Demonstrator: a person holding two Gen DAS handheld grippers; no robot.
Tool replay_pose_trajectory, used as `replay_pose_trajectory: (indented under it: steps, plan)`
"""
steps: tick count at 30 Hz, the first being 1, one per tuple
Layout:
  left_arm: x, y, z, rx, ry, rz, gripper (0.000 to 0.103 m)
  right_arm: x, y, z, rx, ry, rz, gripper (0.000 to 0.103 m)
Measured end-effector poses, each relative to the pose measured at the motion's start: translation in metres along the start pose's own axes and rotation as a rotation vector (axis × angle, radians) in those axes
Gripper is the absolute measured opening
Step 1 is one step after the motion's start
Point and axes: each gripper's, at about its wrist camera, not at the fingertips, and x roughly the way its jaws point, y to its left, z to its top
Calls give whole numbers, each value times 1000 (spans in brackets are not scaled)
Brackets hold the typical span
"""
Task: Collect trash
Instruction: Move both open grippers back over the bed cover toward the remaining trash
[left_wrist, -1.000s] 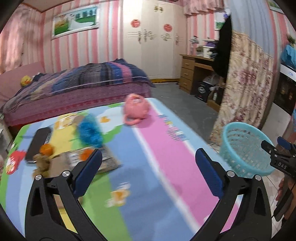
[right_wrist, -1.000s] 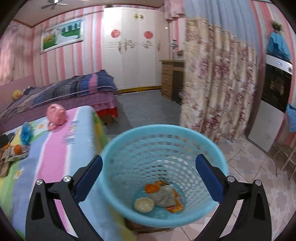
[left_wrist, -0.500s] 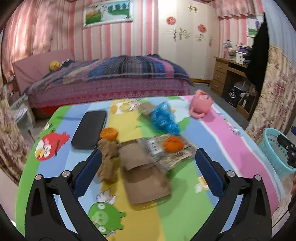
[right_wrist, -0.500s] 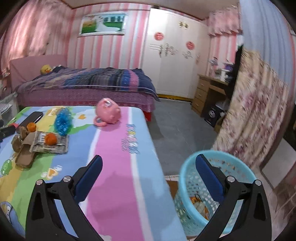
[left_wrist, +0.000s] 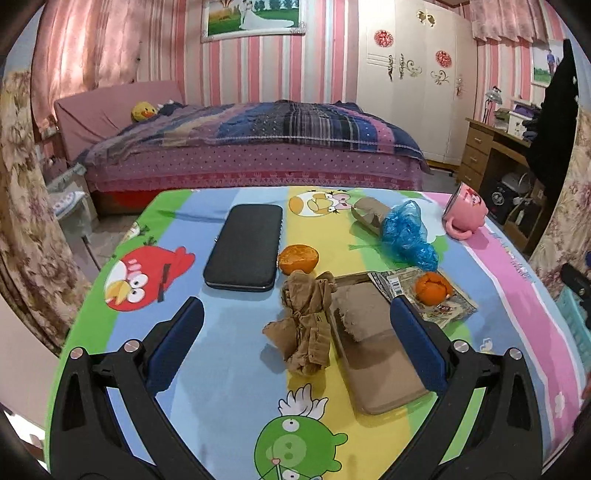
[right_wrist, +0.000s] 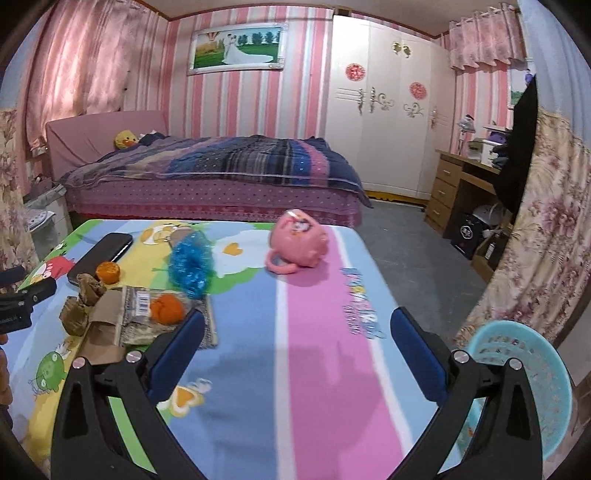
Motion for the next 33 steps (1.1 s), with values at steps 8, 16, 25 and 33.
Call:
replay_pose_trajectory:
  steps: [8,16,25,33]
  plan:
    - [10,14,5,-33,-14,9,98,23,22,-10,-23,30,39,98]
    - [23,25,6,-65,6,80,98,36,23,-14,-25,41,44,98]
    - [34,33,-2,-108,52,85,97,35,12,-17,-1,12,9,98]
    - [51,16,-14,-52,119,46,97,40,3,-14,24,25,8,98]
